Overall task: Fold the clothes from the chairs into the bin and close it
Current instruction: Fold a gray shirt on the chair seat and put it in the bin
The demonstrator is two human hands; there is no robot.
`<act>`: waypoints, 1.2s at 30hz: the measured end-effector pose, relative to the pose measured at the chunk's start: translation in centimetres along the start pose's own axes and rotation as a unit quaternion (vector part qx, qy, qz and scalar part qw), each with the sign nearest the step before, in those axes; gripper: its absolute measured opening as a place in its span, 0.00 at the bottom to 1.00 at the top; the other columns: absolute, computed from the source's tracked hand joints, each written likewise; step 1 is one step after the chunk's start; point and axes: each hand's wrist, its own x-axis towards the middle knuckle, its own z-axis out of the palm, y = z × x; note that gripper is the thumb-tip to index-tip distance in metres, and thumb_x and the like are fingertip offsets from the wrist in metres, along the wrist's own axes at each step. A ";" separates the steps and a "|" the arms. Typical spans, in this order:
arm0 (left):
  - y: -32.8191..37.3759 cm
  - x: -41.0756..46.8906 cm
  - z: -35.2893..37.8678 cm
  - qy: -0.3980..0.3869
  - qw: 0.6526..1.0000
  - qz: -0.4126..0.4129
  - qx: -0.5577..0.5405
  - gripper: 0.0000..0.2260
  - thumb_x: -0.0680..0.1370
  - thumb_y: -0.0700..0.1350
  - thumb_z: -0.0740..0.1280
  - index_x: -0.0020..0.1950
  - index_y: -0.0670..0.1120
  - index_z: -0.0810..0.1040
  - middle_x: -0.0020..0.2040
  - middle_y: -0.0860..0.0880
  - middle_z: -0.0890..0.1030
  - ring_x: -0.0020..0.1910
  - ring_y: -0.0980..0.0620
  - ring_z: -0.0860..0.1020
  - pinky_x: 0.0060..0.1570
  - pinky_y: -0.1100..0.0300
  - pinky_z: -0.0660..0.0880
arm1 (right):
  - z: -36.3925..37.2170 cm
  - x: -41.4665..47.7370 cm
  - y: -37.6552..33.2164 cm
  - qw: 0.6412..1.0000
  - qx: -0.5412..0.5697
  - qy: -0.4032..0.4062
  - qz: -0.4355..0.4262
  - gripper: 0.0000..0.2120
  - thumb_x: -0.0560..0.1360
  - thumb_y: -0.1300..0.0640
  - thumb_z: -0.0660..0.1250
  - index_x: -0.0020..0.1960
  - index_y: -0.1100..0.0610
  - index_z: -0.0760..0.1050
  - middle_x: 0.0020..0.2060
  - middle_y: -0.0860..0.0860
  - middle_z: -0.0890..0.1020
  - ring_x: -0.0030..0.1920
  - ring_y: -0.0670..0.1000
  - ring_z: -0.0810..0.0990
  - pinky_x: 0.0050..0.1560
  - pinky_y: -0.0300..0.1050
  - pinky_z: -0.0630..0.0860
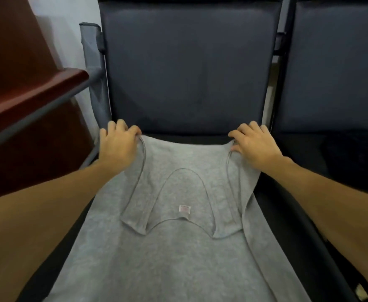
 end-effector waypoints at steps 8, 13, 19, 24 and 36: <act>4.4 -7.4 -1.4 -0.163 0.976 0.005 -0.147 0.18 0.79 0.46 0.62 0.69 0.53 0.67 0.67 0.48 0.63 0.67 0.47 0.61 0.67 0.53 0.57 | -2.2 -5.5 -2.1 0.993 0.091 -0.070 0.026 0.20 0.80 0.49 0.60 0.70 0.52 0.65 0.64 0.51 0.69 0.63 0.54 0.66 0.63 0.51 0.61; 7.0 -14.0 -5.2 -0.340 0.904 0.133 -0.222 0.16 0.80 0.49 0.62 0.68 0.52 0.71 0.66 0.48 0.68 0.68 0.47 0.64 0.69 0.56 0.59 | -6.0 -11.4 -5.6 0.978 0.145 -0.099 -0.113 0.25 0.79 0.42 0.48 0.70 0.52 0.66 0.64 0.49 0.72 0.65 0.51 0.70 0.66 0.48 0.62; 6.7 -19.2 -8.1 -0.442 0.837 0.220 -0.238 0.16 0.82 0.48 0.60 0.71 0.53 0.70 0.66 0.50 0.68 0.67 0.53 0.65 0.70 0.57 0.62 | -6.6 -14.6 -5.8 0.977 0.082 -0.192 -0.046 0.17 0.82 0.45 0.50 0.59 0.50 0.74 0.59 0.48 0.77 0.62 0.50 0.73 0.71 0.54 0.52; 5.6 -20.1 -9.3 -0.452 0.828 0.203 -0.262 0.17 0.82 0.44 0.61 0.70 0.54 0.70 0.66 0.51 0.69 0.66 0.54 0.68 0.68 0.62 0.63 | -8.6 -16.5 -3.2 0.973 -0.018 -0.205 0.102 0.18 0.82 0.49 0.50 0.62 0.54 0.74 0.63 0.52 0.74 0.65 0.54 0.70 0.74 0.60 0.48; 6.4 -20.8 -10.6 -0.448 0.858 0.154 -0.198 0.21 0.78 0.35 0.60 0.67 0.52 0.72 0.66 0.49 0.70 0.66 0.49 0.70 0.67 0.54 0.68 | -11.5 -20.2 -7.7 0.962 0.116 -0.212 0.129 0.18 0.80 0.49 0.55 0.66 0.55 0.71 0.63 0.54 0.71 0.64 0.56 0.70 0.64 0.52 0.66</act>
